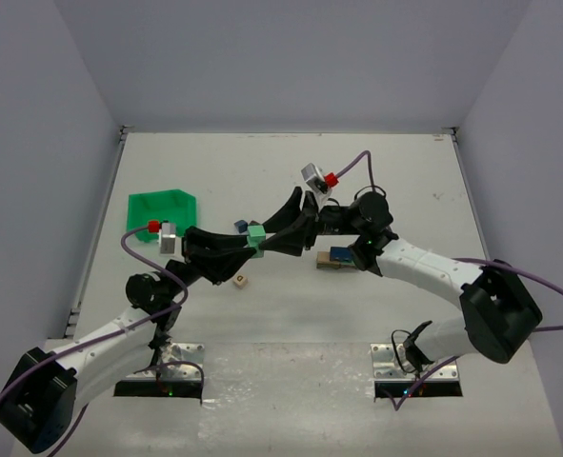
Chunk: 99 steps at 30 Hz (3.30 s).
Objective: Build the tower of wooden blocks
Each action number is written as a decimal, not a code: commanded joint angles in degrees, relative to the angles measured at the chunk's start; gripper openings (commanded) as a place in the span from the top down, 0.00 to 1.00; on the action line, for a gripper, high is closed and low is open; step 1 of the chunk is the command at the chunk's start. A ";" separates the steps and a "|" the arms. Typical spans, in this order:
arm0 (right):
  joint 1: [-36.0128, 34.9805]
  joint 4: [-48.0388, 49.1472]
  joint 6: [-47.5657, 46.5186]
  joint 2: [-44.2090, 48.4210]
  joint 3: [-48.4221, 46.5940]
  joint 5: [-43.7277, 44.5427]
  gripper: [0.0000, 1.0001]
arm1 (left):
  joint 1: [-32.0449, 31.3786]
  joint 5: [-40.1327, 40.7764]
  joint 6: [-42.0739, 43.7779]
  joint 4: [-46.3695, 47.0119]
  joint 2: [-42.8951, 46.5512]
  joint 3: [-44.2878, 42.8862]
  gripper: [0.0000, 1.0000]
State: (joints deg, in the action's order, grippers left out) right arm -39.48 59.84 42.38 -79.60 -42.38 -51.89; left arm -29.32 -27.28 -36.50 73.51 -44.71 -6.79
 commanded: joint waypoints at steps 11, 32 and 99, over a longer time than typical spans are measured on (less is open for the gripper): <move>-0.43 7.51 0.14 0.38 -2.10 -1.58 1.00 | -0.21 2.60 -0.95 1.96 0.42 -0.27 0.86; -0.01 -95.95 -79.70 -4.49 -37.24 50.50 1.00 | -0.21 30.15 7.82 -53.39 24.11 -8.05 0.00; 32.32 -78.10 -83.06 -17.59 -19.66 34.17 1.00 | -0.21 37.75 11.69 -57.96 21.31 -8.20 0.00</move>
State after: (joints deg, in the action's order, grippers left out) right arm -7.44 -13.93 -38.70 -104.59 -61.21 -14.18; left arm -29.32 9.94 -24.33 13.91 -24.02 -14.26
